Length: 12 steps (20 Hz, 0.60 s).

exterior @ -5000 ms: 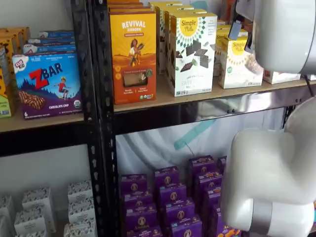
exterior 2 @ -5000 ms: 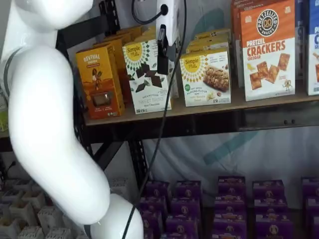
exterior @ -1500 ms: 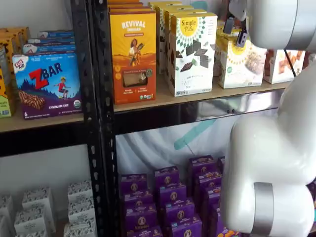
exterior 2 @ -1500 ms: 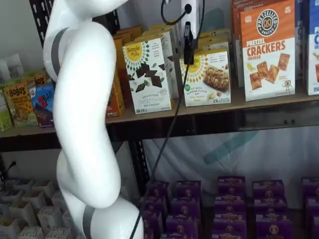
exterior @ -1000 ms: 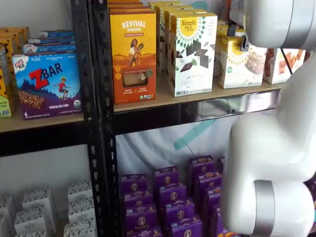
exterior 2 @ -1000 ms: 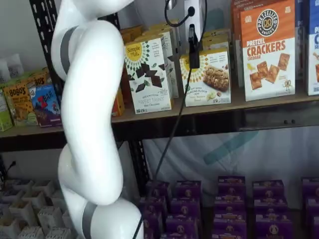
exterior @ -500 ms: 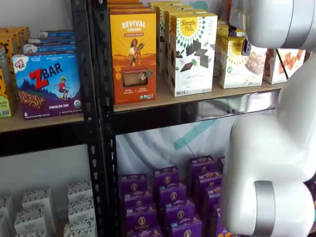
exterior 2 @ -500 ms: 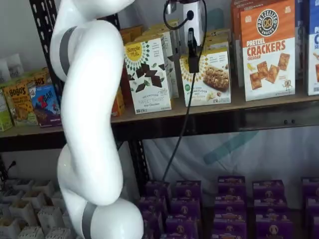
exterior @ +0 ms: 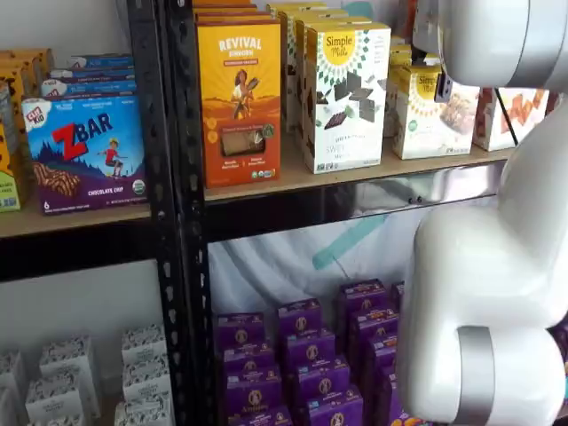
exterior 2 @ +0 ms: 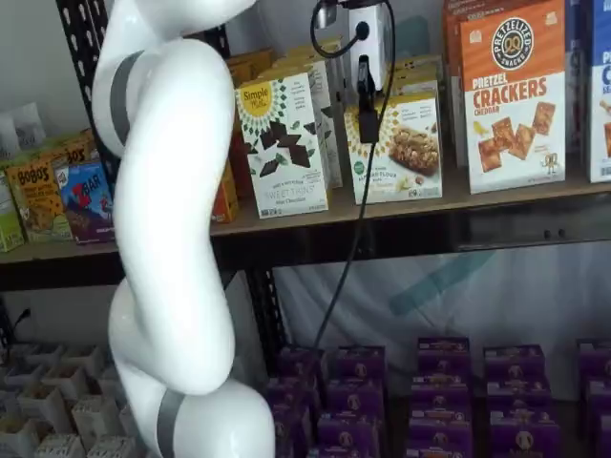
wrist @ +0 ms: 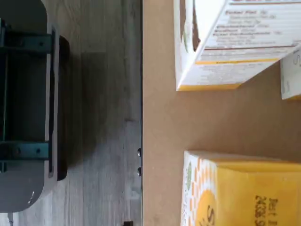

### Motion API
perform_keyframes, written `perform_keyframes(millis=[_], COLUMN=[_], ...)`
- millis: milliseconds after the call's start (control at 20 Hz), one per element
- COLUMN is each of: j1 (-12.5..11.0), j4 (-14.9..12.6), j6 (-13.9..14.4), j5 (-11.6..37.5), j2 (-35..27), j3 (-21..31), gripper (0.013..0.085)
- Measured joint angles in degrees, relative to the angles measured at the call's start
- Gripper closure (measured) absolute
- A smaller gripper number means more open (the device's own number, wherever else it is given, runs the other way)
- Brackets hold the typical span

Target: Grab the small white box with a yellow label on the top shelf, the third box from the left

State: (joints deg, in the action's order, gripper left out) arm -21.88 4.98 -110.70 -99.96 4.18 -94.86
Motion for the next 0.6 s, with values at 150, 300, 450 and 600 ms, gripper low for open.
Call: perform_keyframes(millis=[150, 300, 450, 600], j1=[-0.2, -0.4, -0.5, -0.2], j4=[0.2, 0.4, 0.3, -0.7], j6=[-0.2, -0.3, -0.4, -0.3], j5=[-0.1, 0.1, 0.0, -0.4], j2=[0.4, 0.7, 0.8, 0.6], j3=[0.4, 0.7, 0.8, 0.6], gripper=[0.025, 0.033, 0.037, 0.037])
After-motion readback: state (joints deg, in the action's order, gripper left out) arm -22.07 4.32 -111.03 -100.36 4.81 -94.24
